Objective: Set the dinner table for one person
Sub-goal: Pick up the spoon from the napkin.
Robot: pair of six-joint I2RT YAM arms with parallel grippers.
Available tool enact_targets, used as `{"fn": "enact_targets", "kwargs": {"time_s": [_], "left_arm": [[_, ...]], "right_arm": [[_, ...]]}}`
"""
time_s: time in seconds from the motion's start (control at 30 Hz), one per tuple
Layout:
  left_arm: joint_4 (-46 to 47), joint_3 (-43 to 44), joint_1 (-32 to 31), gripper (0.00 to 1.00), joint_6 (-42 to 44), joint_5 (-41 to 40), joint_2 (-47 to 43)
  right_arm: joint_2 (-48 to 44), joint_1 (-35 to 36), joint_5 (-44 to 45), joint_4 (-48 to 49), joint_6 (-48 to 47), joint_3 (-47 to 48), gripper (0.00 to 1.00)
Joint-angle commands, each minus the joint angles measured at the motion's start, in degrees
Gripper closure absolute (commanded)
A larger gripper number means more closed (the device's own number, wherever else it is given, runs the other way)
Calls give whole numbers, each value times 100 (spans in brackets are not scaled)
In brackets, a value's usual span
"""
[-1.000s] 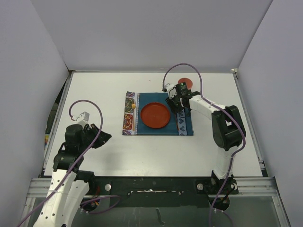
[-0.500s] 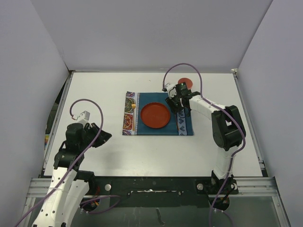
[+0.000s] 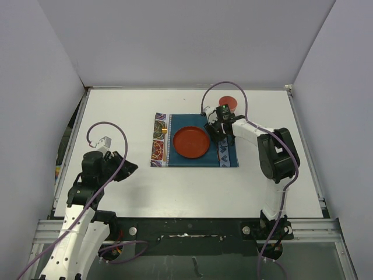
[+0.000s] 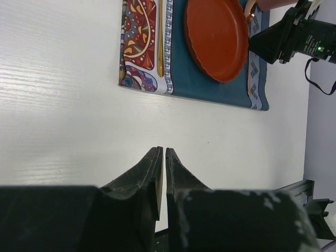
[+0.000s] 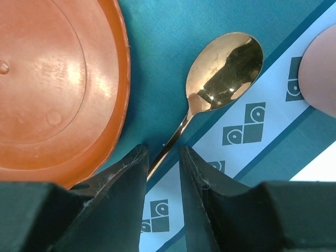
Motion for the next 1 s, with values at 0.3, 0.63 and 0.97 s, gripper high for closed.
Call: {"fn": "enact_targets", "kwargs": {"time_s": [0.3, 0.63, 0.97], "left_arm": [[505, -51, -11, 93, -4, 108, 76], [670, -95, -11, 93, -36, 170, 170], [599, -125, -11, 93, -39, 173, 91]], "right_arm": [[-12, -95, -86, 243, 26, 25, 69], [22, -86, -69, 173, 66, 65, 70], [109, -82, -168, 118, 144, 130, 89]]}}
